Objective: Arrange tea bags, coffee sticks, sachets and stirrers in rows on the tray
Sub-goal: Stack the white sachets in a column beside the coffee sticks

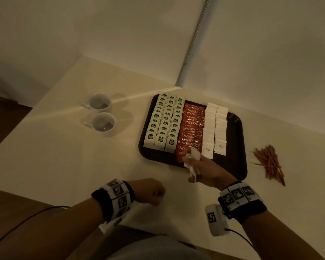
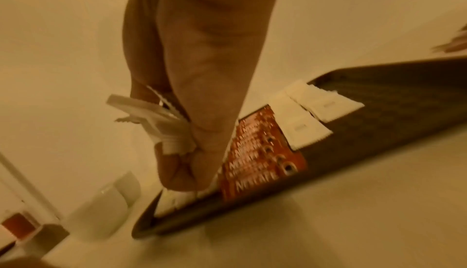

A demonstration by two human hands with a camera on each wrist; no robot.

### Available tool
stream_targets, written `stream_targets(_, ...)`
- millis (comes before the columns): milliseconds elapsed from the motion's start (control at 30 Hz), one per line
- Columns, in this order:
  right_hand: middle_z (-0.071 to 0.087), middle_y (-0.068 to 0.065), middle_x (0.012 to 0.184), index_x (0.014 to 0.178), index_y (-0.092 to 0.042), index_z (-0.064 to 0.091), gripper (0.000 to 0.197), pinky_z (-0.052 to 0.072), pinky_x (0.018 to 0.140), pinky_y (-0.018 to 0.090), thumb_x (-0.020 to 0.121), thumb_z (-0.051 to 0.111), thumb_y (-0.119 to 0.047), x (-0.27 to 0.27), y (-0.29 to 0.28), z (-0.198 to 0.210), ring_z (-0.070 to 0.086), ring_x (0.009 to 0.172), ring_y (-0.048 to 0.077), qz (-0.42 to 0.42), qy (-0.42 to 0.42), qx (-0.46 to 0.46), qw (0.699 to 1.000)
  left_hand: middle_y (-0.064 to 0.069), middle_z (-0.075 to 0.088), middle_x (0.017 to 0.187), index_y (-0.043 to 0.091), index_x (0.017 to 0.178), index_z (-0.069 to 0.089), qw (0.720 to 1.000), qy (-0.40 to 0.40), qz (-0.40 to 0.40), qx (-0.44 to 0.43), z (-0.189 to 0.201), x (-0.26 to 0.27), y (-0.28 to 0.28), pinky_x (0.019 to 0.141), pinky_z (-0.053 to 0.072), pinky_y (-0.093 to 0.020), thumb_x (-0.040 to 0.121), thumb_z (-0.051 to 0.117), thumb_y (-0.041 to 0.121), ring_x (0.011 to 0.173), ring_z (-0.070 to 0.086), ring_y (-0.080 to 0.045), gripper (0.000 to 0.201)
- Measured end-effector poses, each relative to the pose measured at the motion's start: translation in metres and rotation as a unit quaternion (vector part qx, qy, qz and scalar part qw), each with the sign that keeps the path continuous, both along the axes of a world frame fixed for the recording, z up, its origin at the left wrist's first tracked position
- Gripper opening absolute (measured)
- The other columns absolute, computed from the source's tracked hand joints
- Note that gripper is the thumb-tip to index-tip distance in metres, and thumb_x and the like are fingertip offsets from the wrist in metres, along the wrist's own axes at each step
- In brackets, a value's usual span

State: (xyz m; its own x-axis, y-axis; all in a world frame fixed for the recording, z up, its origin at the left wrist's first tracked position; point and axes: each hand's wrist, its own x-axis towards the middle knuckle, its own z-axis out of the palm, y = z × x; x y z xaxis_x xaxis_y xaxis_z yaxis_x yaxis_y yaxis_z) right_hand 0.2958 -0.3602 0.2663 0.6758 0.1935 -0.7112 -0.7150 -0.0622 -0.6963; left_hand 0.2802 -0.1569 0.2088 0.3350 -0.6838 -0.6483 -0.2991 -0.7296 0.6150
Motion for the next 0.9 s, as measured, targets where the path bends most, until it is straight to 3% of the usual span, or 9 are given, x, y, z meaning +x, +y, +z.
stream_targets(67, 0.049, 0.004, 0.091, 0.099, -0.026, 0.055, 0.009, 0.046, 0.061, 0.029, 0.092, 0.054, -0.02, 0.004, 0.0, 0.017, 0.047, 0.074, 0.016, 0.02, -0.053, -0.022, 0.998, -0.012, 0.06, 0.12, 0.006, 0.098, 0.05, 0.979, 0.112, 0.146, -0.091, 0.017, 0.011, -0.004, 0.089, 0.049, -0.034, 0.099, 0.041, 0.014, 0.106, 0.058, -0.025, 0.012)
stream_targets(167, 0.055, -0.002, 0.096, 0.11, -0.022, 0.05, 0.023, 0.047, 0.059, 0.019, 0.09, 0.058, -0.027, 0.015, 0.006, 0.041, 0.056, 0.077, 0.01, 0.12, -0.201, -0.134, 0.963, -0.012, 0.062, 0.109, 0.011, 0.103, 0.048, 0.852, 0.267, 0.377, -0.248, 0.049, 0.027, -0.016, 0.09, 0.052, -0.041, 0.099, 0.039, 0.007, 0.099, 0.064, -0.027, 0.011)
stream_targets(233, 0.057, -0.004, 0.105, 0.116, -0.022, 0.047, 0.039, 0.052, 0.063, 0.018, 0.084, 0.066, -0.032, 0.024, 0.015, 0.054, 0.061, 0.088, 0.01, 0.156, -0.281, -0.185, 0.929, -0.003, 0.059, 0.11, 0.021, 0.119, 0.051, 0.797, 0.283, 0.434, -0.309, 0.064, 0.035, -0.024, 0.092, 0.053, -0.033, 0.099, 0.045, 0.01, 0.098, 0.065, -0.01, 0.023)
stream_targets(300, 0.056, -0.003, 0.114, 0.124, -0.022, 0.044, 0.055, 0.054, 0.074, 0.024, 0.078, 0.073, -0.034, 0.031, 0.023, 0.062, 0.059, 0.098, 0.013, 0.198, -0.342, -0.234, 0.888, 0.012, 0.052, 0.117, 0.04, 0.127, 0.039, 0.739, 0.314, 0.481, -0.353, 0.079, 0.044, -0.03, 0.087, 0.05, -0.018, 0.091, 0.06, 0.039, 0.098, 0.06, 0.007, 0.042)
stream_targets(367, 0.05, 0.0, 0.126, 0.134, -0.02, 0.039, 0.075, 0.046, 0.089, 0.028, 0.072, 0.078, -0.035, 0.035, 0.028, 0.065, 0.048, 0.112, 0.016, 0.253, -0.382, -0.305, 0.835, 0.012, 0.06, 0.111, 0.043, 0.121, 0.048, 0.699, 0.346, 0.491, -0.39, 0.089, 0.05, -0.036, 0.084, 0.051, -0.023, 0.064, 0.06, 0.077, 0.094, 0.062, 0.001, 0.067)
stream_targets(467, 0.037, 0.0, 0.14, 0.143, -0.023, 0.028, 0.094, 0.035, 0.104, 0.033, 0.067, 0.081, -0.04, 0.039, 0.026, 0.072, 0.032, 0.126, 0.016, 0.274, -0.387, -0.344, 0.81, -0.004, 0.071, 0.092, 0.02, 0.102, 0.071, 0.594, 0.442, 0.511, -0.436, 0.095, 0.062, -0.042, 0.068, 0.056, -0.027, 0.086, 0.045, 0.057, 0.081, 0.069, -0.015, 0.048)
stream_targets(633, 0.026, -0.006, 0.147, 0.143, -0.032, 0.028, 0.097, 0.028, 0.11, 0.034, 0.064, 0.083, -0.038, 0.036, 0.003, 0.092, 0.023, 0.132, 0.012, 0.214, -0.378, -0.32, 0.842, -0.01, 0.07, 0.096, 0.014, 0.099, 0.076, 0.573, 0.433, 0.518, -0.465, 0.098, 0.067, -0.051, 0.068, 0.056, -0.03, 0.087, 0.047, 0.047, 0.081, 0.069, -0.02, 0.045)
stream_targets(733, 0.038, -0.007, 0.136, 0.141, -0.031, 0.035, 0.085, 0.043, 0.098, 0.028, 0.069, 0.08, -0.035, 0.029, -0.012, 0.094, 0.039, 0.122, 0.01, 0.122, -0.392, -0.274, 0.87, -0.011, 0.071, 0.096, 0.016, 0.097, 0.076, 0.583, 0.424, 0.518, -0.46, 0.102, 0.07, -0.057, 0.067, 0.057, -0.033, 0.082, 0.049, 0.047, 0.081, 0.069, -0.022, 0.044)
stream_targets(900, 0.044, -0.019, 0.114, 0.133, -0.028, 0.044, 0.059, 0.052, 0.077, 0.015, 0.08, 0.071, -0.022, 0.023, -0.024, 0.078, 0.049, 0.108, 0.003, 0.054, -0.415, -0.259, 0.871, -0.015, 0.069, 0.094, 0.012, 0.11, 0.061, 0.569, 0.411, 0.525, -0.481, 0.103, 0.07, -0.07, 0.052, 0.055, -0.031, 0.084, 0.058, 0.029, 0.071, 0.068, -0.024, 0.031)
